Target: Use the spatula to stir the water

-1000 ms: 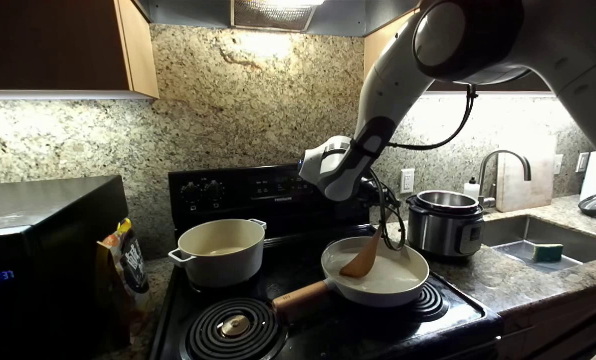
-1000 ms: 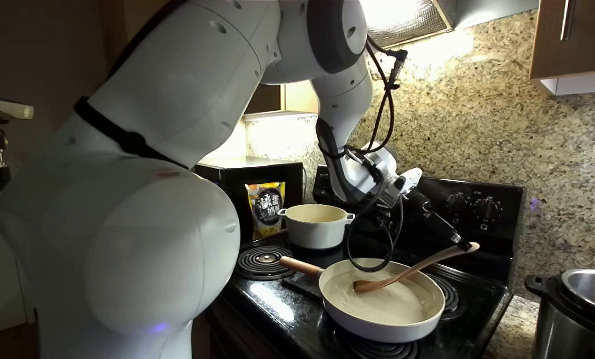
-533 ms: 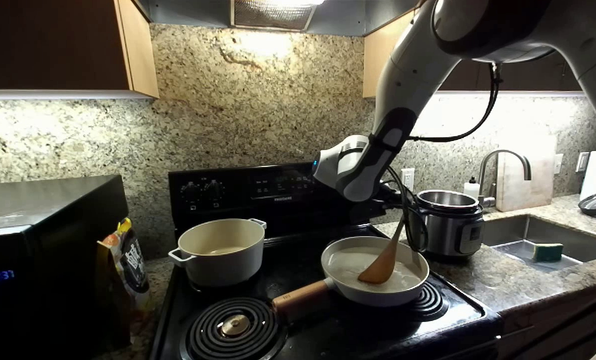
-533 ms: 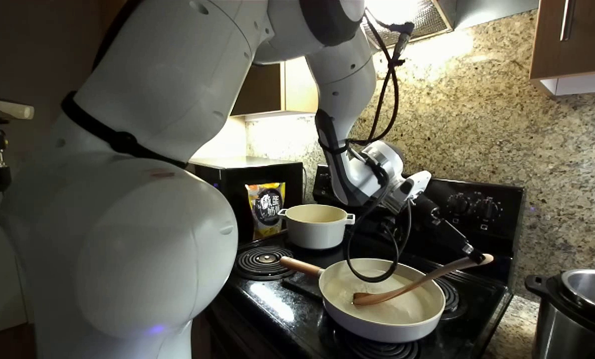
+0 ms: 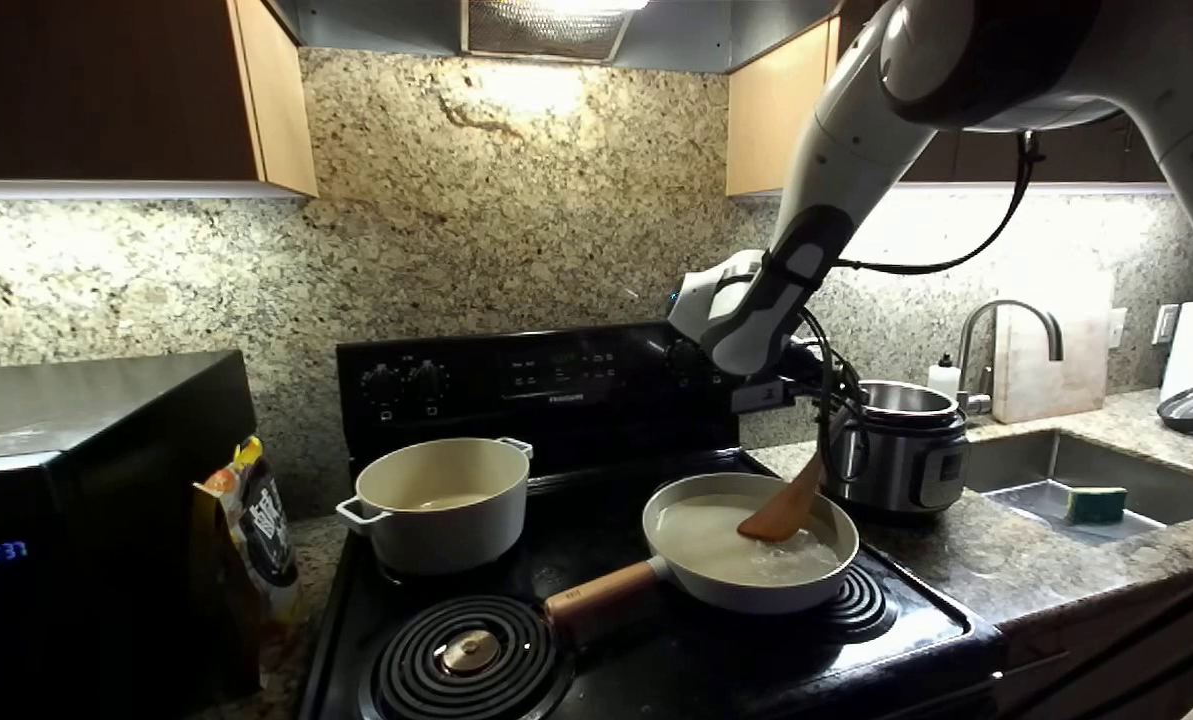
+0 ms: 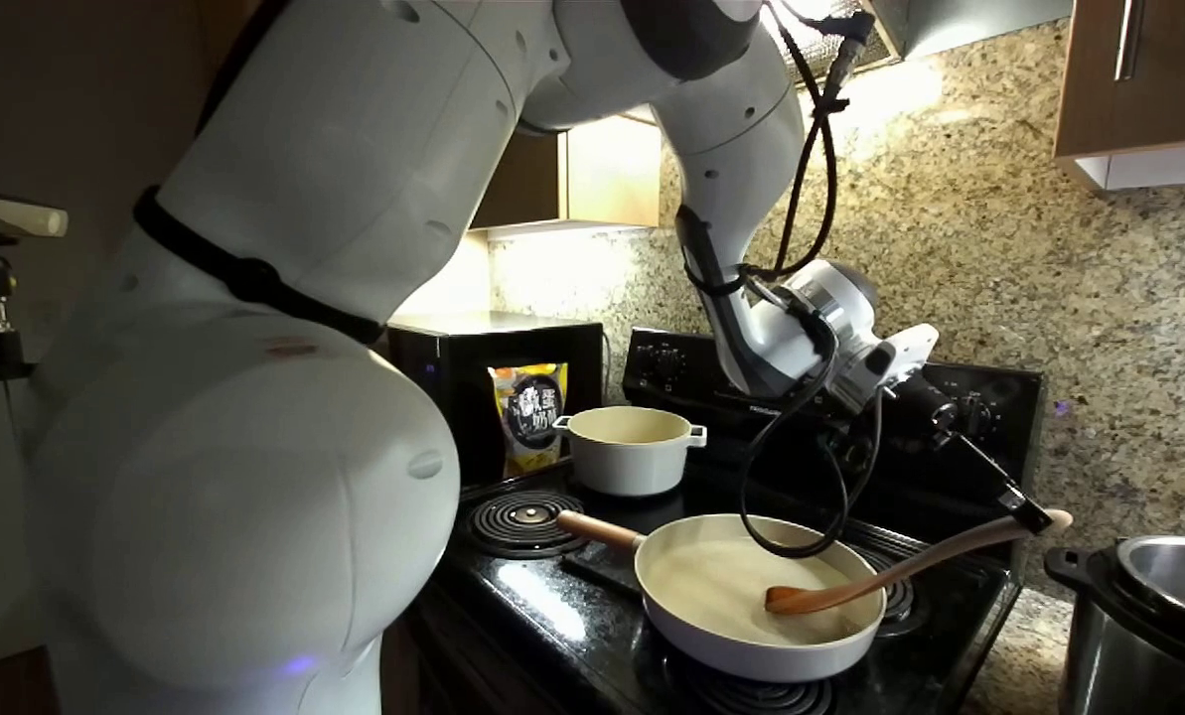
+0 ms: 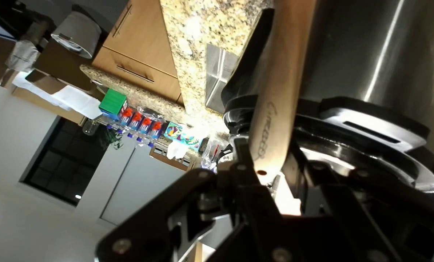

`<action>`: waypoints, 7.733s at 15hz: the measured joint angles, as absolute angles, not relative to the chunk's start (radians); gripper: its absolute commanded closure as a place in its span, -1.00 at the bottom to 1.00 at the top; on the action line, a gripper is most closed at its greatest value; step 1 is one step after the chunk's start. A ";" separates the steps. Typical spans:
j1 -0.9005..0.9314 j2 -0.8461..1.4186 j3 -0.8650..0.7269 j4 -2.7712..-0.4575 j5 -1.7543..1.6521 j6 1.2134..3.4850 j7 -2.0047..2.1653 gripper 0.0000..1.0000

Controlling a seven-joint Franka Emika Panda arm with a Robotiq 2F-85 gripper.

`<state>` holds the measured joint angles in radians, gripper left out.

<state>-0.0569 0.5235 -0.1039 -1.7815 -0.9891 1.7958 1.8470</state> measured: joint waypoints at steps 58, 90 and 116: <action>-0.007 0.467 -0.070 -1.928 -1.029 1.823 1.946 0.77; 0.106 0.533 -0.067 -1.890 -1.129 1.815 1.964 0.78; 0.133 0.700 -0.042 -1.631 -1.167 1.608 2.025 0.78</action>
